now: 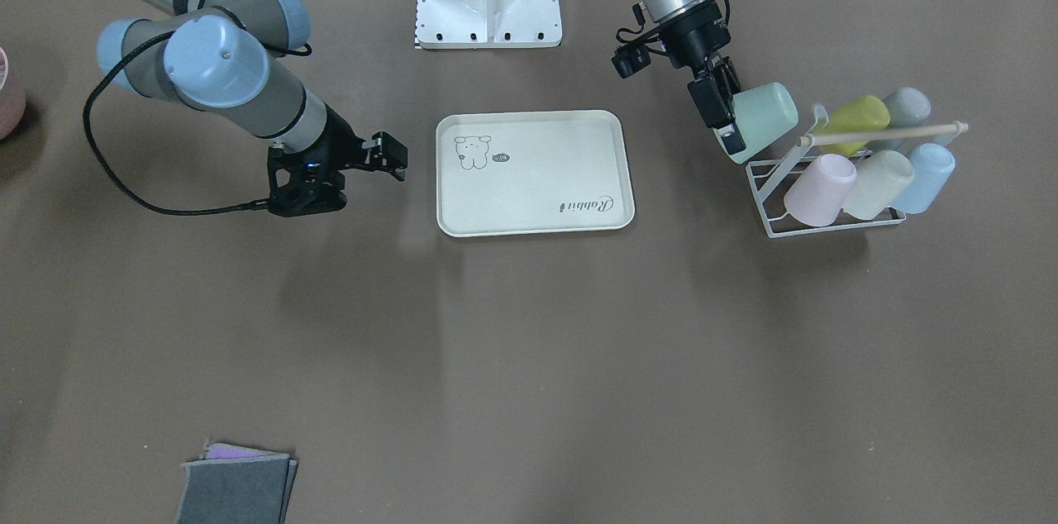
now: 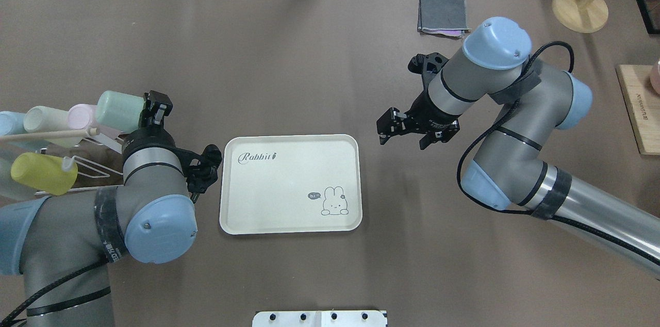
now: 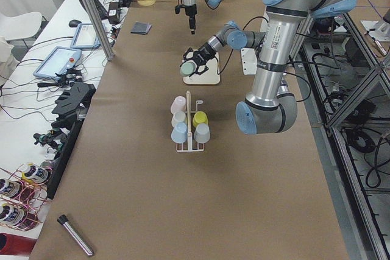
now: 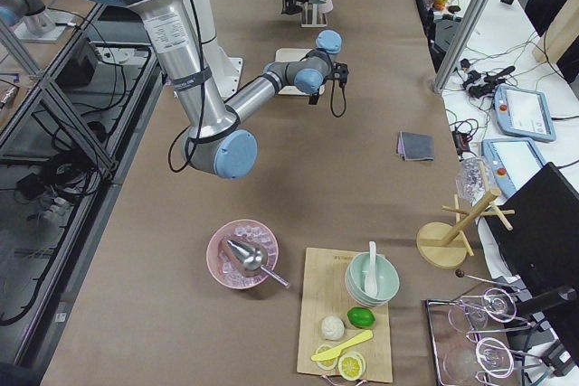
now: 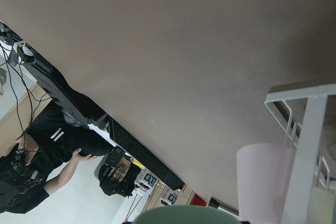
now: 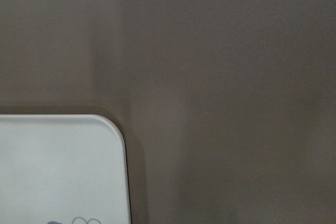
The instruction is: Pick up and place green cup on tray
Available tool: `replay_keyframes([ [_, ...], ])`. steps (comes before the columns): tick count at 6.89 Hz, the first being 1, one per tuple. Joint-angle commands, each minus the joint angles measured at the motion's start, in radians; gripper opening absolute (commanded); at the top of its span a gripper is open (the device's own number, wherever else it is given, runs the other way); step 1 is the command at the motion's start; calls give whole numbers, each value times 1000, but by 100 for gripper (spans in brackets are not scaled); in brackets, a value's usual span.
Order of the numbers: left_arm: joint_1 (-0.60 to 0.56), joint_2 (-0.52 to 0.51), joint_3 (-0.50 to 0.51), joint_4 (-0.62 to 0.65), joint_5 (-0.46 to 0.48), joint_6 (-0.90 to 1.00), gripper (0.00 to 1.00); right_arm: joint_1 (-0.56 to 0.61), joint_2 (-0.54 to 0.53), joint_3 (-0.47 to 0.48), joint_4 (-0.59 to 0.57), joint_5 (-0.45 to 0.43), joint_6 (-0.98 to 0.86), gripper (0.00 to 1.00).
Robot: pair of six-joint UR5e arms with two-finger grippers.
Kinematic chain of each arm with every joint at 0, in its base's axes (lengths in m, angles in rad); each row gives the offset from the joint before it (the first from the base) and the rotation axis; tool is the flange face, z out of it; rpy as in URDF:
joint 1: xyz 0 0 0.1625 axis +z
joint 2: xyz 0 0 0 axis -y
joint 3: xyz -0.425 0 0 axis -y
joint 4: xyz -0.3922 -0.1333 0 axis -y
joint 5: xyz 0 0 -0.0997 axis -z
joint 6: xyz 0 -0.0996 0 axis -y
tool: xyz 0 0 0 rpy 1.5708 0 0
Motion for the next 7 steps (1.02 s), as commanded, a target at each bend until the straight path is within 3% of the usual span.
replay_keyframes([
  [1,-27,0,2,-179,-77,-89,62,103,-45,8,-39,39,-162,97],
  [3,-54,5,58,-449,-157,-125,61,203,-100,43,-189,47,-420,97],
  [5,-54,5,113,-690,-163,-168,60,315,-191,113,-408,45,-709,98],
  [7,-56,6,170,-899,-183,-293,58,391,-303,177,-501,45,-892,98],
])
